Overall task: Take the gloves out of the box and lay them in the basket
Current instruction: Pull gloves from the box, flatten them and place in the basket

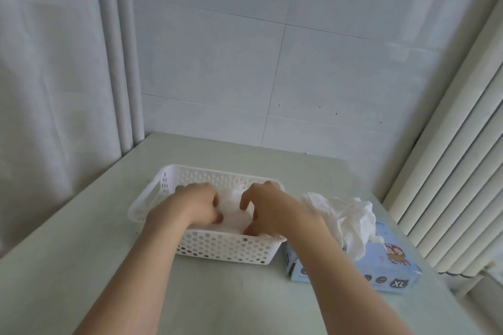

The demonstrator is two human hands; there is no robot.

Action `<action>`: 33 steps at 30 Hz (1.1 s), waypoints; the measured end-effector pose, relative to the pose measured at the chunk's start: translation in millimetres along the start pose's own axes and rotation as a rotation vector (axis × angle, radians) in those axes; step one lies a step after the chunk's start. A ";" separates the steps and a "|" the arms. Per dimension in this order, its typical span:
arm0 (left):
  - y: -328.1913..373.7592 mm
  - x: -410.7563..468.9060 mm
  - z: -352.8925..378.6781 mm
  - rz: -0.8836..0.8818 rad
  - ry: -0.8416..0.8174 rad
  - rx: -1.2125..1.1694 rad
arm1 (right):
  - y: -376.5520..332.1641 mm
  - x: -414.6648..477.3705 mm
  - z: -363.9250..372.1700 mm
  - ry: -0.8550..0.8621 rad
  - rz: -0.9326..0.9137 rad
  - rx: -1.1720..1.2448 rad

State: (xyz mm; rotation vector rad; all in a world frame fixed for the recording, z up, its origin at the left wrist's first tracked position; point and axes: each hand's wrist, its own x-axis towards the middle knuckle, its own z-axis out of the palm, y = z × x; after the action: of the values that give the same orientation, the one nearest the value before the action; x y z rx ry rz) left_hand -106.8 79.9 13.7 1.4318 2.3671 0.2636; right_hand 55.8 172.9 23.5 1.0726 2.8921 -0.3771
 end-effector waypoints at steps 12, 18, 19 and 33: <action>76.9 -25.9 18.9 0.430 0.054 -0.148 | 83.9 -63.2 -12.4 0.890 0.328 0.105; 93.5 -26.3 38.1 0.478 0.110 -0.043 | 100.1 -67.0 -10.8 0.571 0.422 0.098; 94.1 -24.6 39.5 0.490 0.133 -0.046 | 101.2 -67.6 -13.8 0.572 0.411 0.111; 119.1 -27.5 74.9 0.653 0.299 -0.032 | 97.1 -78.3 -42.0 0.656 0.413 0.236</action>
State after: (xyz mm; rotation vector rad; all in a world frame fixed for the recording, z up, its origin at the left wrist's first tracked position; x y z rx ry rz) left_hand 31.6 109.5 -8.9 2.2450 2.0027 0.7187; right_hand 180.3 204.1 52.5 2.1353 3.0478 -0.4101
